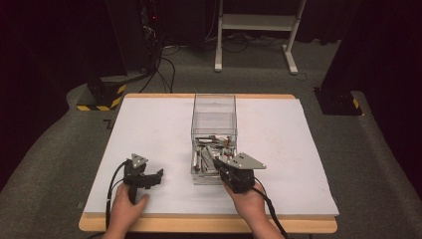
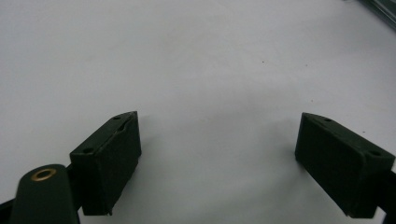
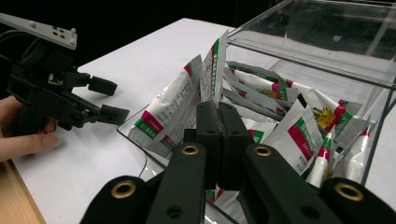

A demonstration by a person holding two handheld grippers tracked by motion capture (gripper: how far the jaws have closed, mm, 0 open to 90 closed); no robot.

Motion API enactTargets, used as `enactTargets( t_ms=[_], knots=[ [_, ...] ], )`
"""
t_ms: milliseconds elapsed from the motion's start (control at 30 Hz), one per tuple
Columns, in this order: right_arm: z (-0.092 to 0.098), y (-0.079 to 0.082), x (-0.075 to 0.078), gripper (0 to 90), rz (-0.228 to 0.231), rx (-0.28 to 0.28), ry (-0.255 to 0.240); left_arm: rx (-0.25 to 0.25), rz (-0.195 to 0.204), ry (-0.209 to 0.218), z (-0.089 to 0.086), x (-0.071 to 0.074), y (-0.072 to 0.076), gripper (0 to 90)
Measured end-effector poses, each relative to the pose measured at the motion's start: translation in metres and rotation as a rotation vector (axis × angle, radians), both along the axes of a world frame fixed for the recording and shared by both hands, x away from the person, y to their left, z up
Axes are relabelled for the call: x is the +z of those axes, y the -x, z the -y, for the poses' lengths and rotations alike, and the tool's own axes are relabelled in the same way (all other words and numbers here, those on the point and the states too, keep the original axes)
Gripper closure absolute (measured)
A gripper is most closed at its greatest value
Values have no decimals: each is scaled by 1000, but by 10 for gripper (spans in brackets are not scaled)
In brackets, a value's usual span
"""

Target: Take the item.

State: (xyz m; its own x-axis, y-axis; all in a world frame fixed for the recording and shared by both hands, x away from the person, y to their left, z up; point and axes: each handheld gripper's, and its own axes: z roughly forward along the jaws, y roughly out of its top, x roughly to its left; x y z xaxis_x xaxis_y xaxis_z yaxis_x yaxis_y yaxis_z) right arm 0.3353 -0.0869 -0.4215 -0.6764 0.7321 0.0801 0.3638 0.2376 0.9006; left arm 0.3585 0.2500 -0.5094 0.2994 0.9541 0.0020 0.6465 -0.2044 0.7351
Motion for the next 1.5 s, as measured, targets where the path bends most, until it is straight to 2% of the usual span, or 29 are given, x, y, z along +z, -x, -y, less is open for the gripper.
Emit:
enactTargets(
  t_ms=[1067, 1500],
  knots=[
    [23, 2, 16, 897, 78, -54, -71, 0, 0, 0, 0, 0, 0, 145],
    [44, -1, 26, 897, 104, -111, -119, 0, 0, 0, 0, 0, 0, 144]
  ],
)
